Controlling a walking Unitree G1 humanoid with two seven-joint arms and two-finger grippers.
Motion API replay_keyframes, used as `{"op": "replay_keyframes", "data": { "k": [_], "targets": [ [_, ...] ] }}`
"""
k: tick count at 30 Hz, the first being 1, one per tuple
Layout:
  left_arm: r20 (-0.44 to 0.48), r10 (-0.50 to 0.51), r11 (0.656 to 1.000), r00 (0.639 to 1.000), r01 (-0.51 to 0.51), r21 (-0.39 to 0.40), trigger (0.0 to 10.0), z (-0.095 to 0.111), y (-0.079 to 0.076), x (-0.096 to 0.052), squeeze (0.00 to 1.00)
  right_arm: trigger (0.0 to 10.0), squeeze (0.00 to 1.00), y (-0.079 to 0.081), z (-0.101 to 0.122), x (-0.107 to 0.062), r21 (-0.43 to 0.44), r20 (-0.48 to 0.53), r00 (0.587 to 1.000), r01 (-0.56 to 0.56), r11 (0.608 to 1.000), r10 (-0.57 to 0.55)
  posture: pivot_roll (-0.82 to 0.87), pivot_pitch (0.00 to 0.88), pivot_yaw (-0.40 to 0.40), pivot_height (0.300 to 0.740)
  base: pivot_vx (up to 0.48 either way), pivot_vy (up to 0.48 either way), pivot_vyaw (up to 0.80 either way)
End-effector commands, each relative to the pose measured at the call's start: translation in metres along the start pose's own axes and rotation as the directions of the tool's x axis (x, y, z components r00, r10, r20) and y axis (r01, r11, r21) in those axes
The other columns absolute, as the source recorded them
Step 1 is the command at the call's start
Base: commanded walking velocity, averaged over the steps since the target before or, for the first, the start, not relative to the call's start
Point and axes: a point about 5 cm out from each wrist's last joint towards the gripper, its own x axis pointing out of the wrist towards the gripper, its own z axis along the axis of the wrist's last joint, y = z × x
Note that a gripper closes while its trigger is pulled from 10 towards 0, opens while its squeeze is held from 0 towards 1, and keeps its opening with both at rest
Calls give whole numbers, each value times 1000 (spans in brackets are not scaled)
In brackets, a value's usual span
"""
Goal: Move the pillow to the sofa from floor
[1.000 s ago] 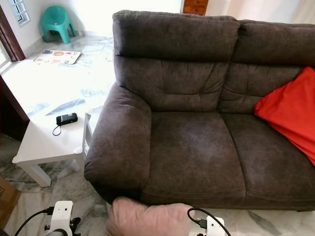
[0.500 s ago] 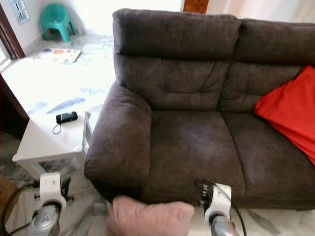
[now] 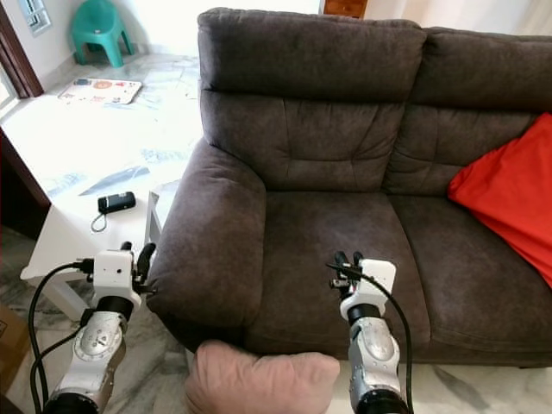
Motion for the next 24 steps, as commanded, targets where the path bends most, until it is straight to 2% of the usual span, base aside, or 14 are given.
{"op": "replay_keyframes", "data": {
  "k": [1,6,24],
  "targets": [
    [-18,-11,1000,1000,11,15,10000,-3,-3,-3,0,10000,0,0,3,-1,-5,22,1000,1,1000,-1,90,0,-72,740,0,0,0],
    [-17,22,1000,1000,-22,1,10000,-1,2,-4,0,10000,0,3,11,1,-10,63,998,-8,1000,8,89,0,-74,740,0,0,0],
    [-28,35,999,999,-35,-10,10000,-1,4,-6,0,10000,0,4,13,3,-26,43,999,-23,999,24,88,0,-74,740,0,0,0]
  ]
}}
